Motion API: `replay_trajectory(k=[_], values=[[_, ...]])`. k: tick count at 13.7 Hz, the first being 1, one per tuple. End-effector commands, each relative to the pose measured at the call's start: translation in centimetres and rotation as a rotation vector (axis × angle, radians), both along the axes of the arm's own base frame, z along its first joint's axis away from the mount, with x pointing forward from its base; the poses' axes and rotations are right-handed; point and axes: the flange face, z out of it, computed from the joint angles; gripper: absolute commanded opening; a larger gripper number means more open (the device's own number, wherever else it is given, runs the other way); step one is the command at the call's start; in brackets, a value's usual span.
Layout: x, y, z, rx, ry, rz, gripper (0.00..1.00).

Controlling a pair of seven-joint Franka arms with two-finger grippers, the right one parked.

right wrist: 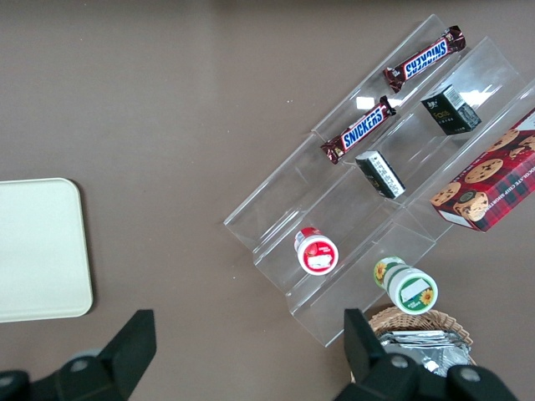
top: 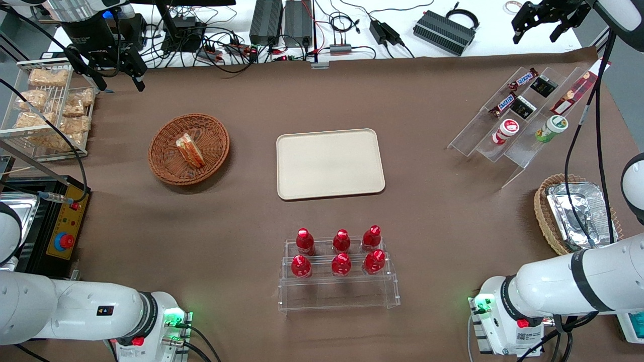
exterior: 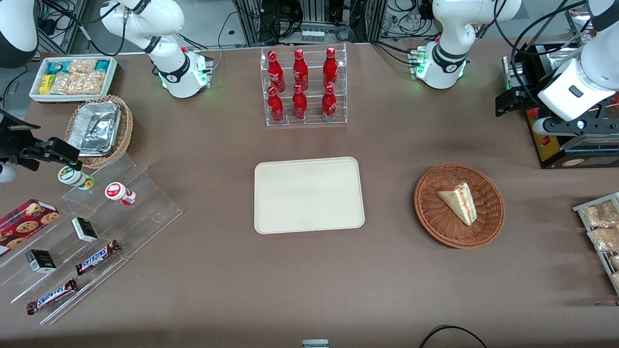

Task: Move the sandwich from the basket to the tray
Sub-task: 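Move the left gripper over the wicker basket holding the sandwich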

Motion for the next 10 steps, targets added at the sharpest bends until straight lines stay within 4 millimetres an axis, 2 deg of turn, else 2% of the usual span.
replay_trajectory(k=[1,4,10], values=[[0.7,0.0,0.5,-0.005,-0.035,-0.009,1.0],[0.9,-0.1,-0.2,-0.016,-0.034,-0.007,1.0],[2.3,-0.2,-5.1,-0.005,-0.015,-0.007,1.0]])
